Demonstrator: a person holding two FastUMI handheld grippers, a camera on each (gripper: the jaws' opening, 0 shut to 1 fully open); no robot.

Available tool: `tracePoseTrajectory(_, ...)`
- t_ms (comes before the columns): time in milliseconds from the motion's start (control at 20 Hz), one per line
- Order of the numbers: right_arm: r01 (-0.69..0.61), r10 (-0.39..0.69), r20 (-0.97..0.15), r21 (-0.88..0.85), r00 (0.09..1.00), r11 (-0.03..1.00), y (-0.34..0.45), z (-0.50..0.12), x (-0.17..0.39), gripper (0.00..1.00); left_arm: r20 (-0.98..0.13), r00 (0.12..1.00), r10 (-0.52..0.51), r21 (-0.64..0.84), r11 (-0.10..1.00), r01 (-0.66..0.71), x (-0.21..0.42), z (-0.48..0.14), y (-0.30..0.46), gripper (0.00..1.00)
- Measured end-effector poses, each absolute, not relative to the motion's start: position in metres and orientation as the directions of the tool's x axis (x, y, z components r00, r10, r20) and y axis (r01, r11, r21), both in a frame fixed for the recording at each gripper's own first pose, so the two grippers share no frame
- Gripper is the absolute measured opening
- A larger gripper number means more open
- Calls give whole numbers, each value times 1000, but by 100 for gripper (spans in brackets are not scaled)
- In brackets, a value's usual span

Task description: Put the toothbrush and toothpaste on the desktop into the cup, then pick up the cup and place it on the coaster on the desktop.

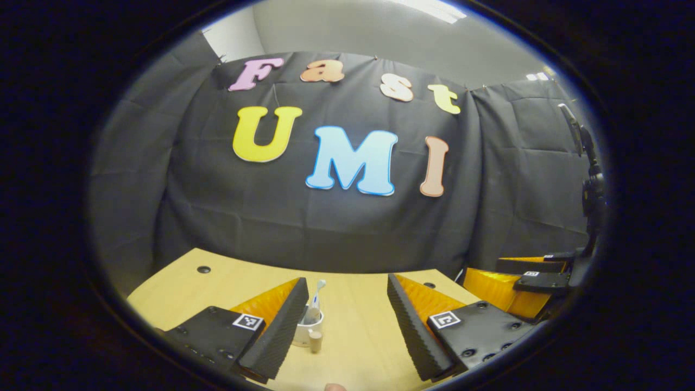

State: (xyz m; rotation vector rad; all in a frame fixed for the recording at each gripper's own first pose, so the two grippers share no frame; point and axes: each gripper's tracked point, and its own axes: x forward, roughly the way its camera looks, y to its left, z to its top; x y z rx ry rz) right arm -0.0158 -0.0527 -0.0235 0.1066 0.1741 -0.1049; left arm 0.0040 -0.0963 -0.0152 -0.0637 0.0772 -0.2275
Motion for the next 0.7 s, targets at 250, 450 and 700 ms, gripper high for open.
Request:
tracePoseTrajectory(250,120,-115,-77,52,990,991,-69,-8,-22,87,14,980,-199,-39,979,199,-17,6,-111,95)
tracePoseTrajectory(450,116,-115,-24,21,993,993,-82,0,-25,87,39,985,-168,-9,986,169,-25,8,-116,94)
tracePoseTrajectory(700,108,-107,-10,26,994,994,-92,2,-24,87,48,989,-143,-16,989,144,-30,9,-122,94)
